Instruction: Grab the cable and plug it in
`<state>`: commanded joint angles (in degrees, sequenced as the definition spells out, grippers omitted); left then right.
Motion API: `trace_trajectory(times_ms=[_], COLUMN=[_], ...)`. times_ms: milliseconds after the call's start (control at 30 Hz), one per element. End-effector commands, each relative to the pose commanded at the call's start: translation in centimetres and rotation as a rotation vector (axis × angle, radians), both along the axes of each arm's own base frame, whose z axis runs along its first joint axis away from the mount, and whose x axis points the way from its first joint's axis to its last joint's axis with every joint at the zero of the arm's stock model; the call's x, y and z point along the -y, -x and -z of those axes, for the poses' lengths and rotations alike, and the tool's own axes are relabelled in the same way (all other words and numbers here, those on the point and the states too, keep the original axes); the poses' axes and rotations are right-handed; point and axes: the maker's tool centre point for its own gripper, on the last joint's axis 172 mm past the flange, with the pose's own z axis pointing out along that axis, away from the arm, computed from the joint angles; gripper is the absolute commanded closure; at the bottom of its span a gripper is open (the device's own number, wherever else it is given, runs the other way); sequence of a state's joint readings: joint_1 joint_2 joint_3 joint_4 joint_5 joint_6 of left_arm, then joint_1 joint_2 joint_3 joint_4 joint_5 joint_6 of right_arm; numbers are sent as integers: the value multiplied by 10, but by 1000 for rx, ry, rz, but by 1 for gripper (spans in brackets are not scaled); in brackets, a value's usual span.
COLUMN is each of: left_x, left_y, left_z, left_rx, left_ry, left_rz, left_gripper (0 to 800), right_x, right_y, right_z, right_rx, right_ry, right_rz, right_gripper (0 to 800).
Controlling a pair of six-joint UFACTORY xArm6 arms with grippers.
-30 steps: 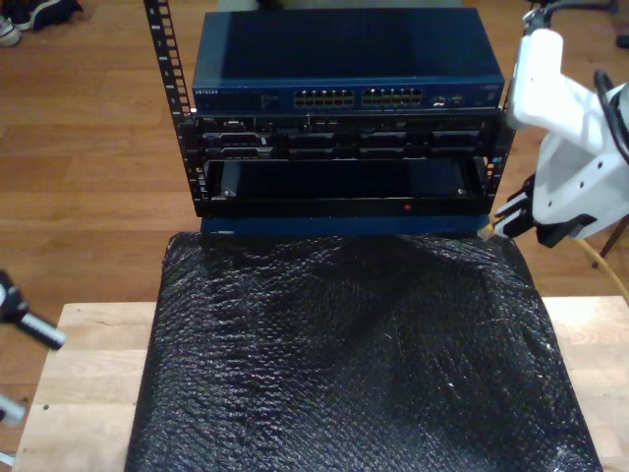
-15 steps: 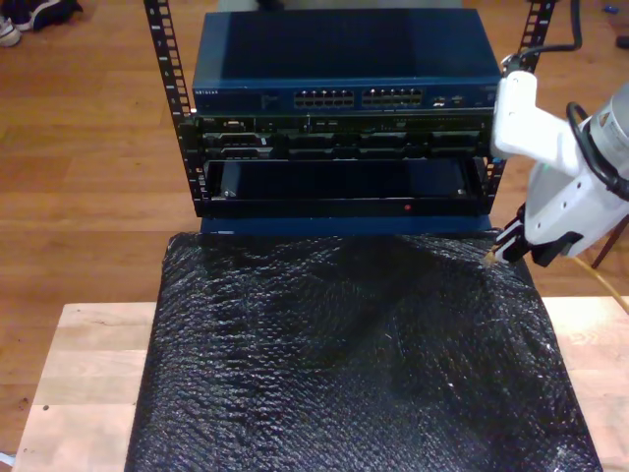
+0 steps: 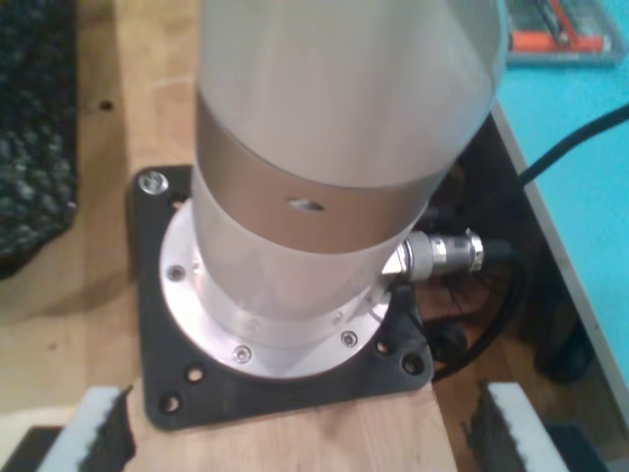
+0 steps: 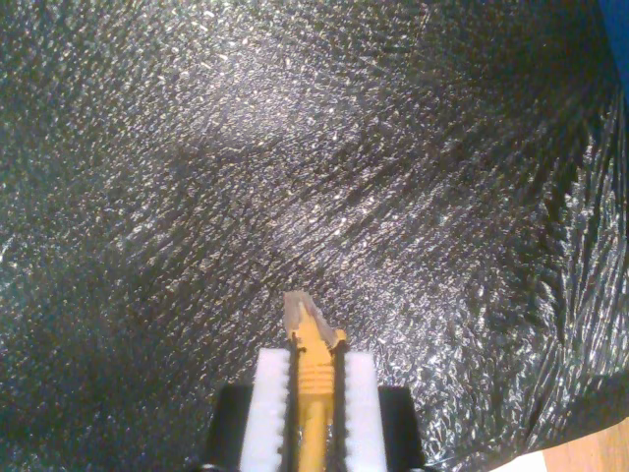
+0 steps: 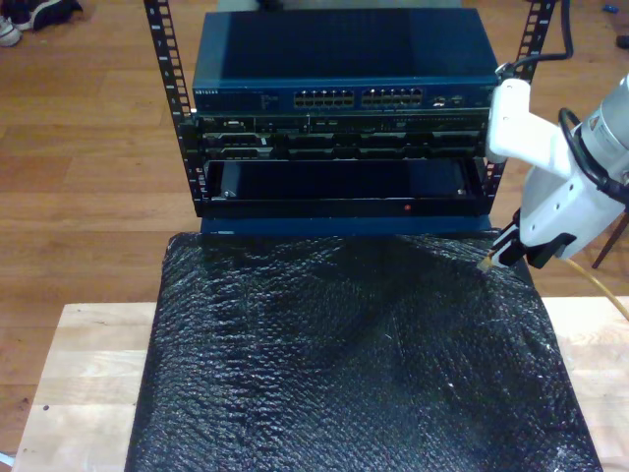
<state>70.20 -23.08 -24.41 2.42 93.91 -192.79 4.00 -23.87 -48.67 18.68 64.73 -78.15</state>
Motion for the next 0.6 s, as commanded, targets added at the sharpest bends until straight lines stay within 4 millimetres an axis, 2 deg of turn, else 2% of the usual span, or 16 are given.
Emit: trace_trajectory(times_ms=[233, 400, 600], left_x=[-5, -15, -23], left_y=[16, 19, 21], left_z=[24, 34, 54], left_rx=[26, 73, 111], left_ry=[-97, -132, -201], left_rz=[36, 33, 13], left_gripper=[1, 1, 1], right_x=[1, 0, 1], right_y=[0, 0, -3], right_z=[0, 1, -1], right_rx=[1, -1, 12], right_ry=[2, 0, 1], right_rz=[0, -1, 3], right_gripper=[800, 800, 800])
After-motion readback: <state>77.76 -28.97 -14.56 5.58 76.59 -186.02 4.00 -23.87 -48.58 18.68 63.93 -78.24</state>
